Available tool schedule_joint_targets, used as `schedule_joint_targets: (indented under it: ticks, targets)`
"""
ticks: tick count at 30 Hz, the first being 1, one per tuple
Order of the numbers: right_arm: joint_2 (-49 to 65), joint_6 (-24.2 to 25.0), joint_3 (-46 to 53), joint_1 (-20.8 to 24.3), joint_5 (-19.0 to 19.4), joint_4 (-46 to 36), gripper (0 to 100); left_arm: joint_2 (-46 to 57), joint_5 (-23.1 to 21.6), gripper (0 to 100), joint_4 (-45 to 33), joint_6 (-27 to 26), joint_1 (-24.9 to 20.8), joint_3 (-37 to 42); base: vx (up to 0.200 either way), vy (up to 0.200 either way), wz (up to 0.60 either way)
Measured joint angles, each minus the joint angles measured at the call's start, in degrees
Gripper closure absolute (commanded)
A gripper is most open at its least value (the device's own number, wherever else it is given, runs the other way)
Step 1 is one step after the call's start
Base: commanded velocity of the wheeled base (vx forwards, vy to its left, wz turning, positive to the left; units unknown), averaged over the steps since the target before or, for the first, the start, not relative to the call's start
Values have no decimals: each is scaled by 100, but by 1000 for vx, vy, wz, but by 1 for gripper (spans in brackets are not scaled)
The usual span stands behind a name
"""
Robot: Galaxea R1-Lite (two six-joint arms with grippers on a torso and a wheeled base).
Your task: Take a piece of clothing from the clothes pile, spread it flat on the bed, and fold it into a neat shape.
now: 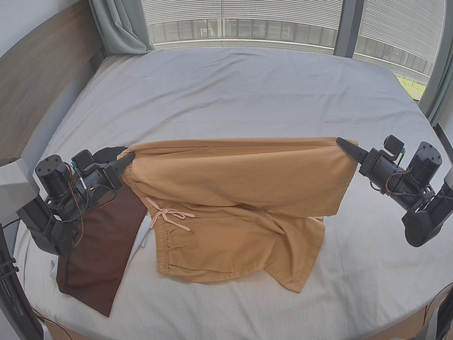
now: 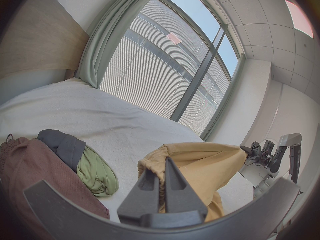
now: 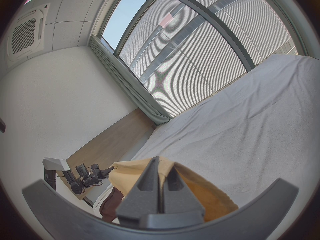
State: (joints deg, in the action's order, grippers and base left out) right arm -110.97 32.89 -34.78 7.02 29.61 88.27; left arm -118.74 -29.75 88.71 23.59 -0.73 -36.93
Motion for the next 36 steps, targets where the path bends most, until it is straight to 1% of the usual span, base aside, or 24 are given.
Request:
schedule_joint_targets:
  ticks: [3,9,20,25,31,36]
  targets:
    - [-116,-2,-204,-20,0,-4,100,-87,49,100,0,-2,-15,-146,0,0,0]
    - [-450,0,-680,-41,11,-15,100,-358,374,100,2,24,-63,-550,0,0,0]
    - [-1117,41,-1560,-61,6,-41,100,-833,660,100,0,129,-169,-1279,0,0,0]
    - [-1384,48,-1852,-91,0,-46,100,-1051,711,100,0,161,-218,-1508,0,0,0]
    - [-1615,52,-2153,-105,-16,-49,100,-1309,755,100,2,373,-282,-1785,0,0,0]
    - [-1844,52,-2536,-110,-5,-68,100,-1523,928,100,2,495,-318,-2167,0,0,0]
